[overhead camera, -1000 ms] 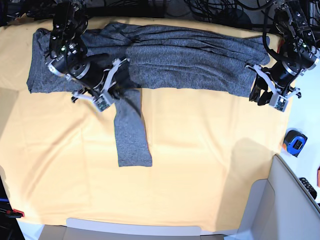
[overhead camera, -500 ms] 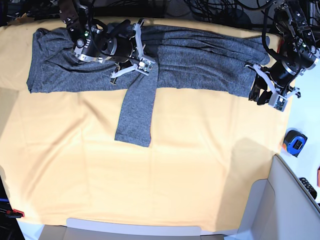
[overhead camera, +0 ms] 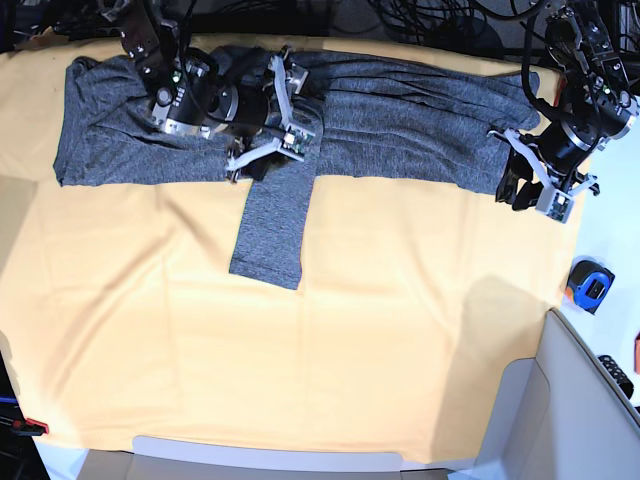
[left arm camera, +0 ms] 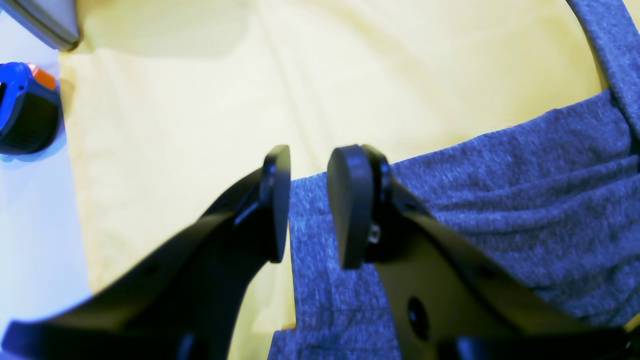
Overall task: Fold the T-shirt properly
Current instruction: 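Grasp the trailing sleeve with the right gripper and fold it onto the shirt, then release the sleeve and lift the right gripper away from the shirt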
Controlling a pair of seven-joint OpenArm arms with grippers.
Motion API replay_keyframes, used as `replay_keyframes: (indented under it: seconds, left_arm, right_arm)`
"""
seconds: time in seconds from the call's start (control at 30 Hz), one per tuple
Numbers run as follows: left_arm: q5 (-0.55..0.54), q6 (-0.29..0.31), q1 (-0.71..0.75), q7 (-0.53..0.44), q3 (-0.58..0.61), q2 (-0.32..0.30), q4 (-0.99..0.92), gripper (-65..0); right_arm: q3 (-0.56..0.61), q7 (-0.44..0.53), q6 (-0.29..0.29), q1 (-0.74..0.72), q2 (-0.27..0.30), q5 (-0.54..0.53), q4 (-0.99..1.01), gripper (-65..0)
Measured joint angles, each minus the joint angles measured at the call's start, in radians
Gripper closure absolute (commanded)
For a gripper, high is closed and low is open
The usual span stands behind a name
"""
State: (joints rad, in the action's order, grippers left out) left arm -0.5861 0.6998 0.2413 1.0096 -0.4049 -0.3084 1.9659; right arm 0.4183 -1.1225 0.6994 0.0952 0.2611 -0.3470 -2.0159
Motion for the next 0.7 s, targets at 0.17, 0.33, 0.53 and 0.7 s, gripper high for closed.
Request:
replay_keyframes:
  seconds: [0.17, 0.33, 0.53, 0.7]
  left_arm:
    - [0.0, 0.0, 0.0, 0.0, 0.0, 0.001, 0.0, -16.1]
    - [0.0, 0.001, 0.0, -0.002, 0.0, 0.001, -0.01, -16.1]
    - [0.0, 0.0, 0.0, 0.0, 0.0, 0.0, -0.023, -16.1]
    - [0.0, 0.0, -0.004, 0.001, 0.0, 0.001, -0.023, -16.1]
  right_arm:
    - [-0.101, 0.019, -0.003, -0.108, -0.089, -0.008, 0.047, -54.0]
    - [-0.437, -0.009, -0.005, -0.158, -0.301, 0.006, 0.25, -54.0]
    - [-0.742, -0.053, -0.005, -0.231, -0.422, 0.01, 0.491, -53.9]
    - [-0.764, 0.043, -0.122, -0.284, -0.415, -0.011, 0.591, -53.9]
